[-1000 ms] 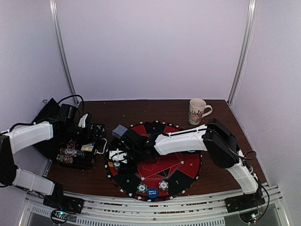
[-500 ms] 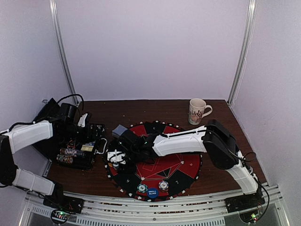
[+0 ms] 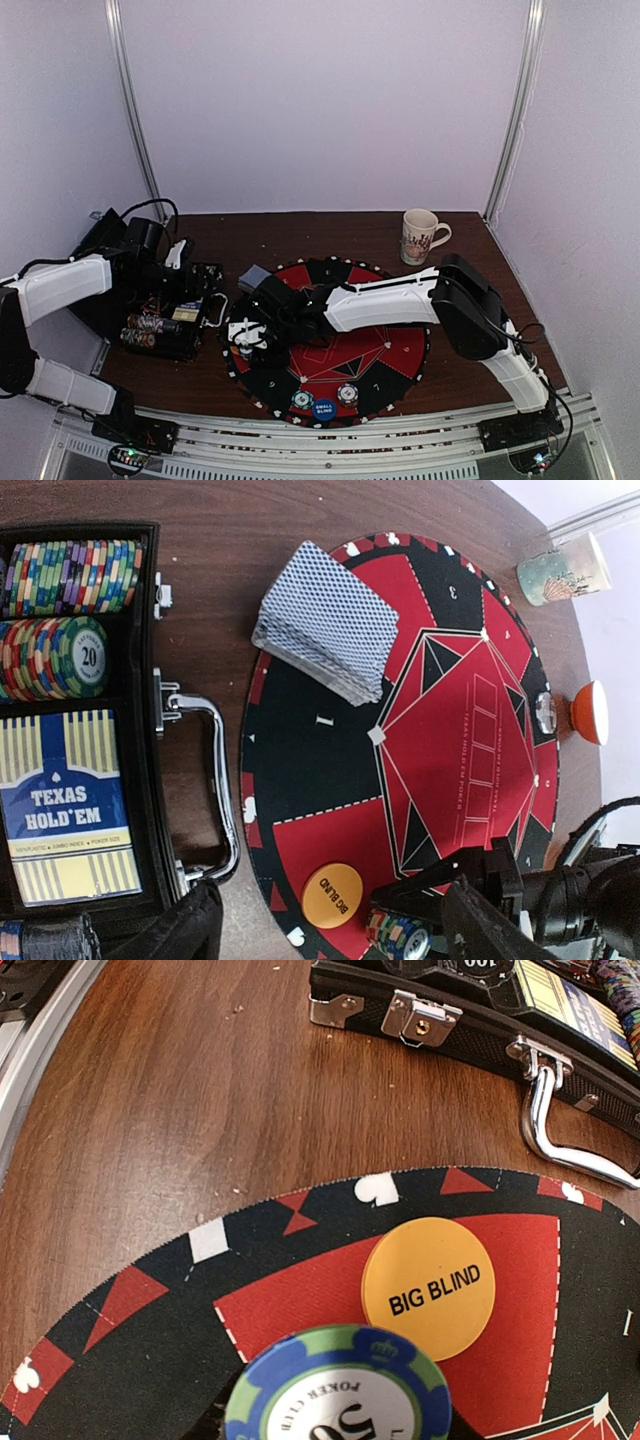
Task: Distribute texas hold em gaming equipment
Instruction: Place the poker chips pile in the big blind area.
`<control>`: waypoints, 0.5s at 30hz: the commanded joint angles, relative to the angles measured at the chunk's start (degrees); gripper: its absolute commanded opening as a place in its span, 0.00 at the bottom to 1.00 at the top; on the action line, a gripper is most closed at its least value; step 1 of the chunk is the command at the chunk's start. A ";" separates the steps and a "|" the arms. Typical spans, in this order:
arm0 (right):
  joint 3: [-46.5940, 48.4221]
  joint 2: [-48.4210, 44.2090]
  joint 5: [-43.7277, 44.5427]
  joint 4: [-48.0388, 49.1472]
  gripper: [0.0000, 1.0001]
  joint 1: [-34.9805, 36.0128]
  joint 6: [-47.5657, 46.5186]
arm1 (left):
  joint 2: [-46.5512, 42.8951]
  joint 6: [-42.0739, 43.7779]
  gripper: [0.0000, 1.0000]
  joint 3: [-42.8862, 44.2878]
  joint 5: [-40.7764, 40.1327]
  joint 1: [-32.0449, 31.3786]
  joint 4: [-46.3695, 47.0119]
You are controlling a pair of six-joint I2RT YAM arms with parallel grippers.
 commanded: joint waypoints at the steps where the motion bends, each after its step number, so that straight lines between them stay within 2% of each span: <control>1: 0.28 1.59 1.25 -2.96 0.40 0.25 -0.30 | -0.75 1.18 0.78 1.66 -0.91 0.16 -0.33; 15: 0.16 1.52 0.18 -2.11 0.48 -0.18 0.60 | -1.13 1.39 0.79 2.62 -1.83 0.17 -1.46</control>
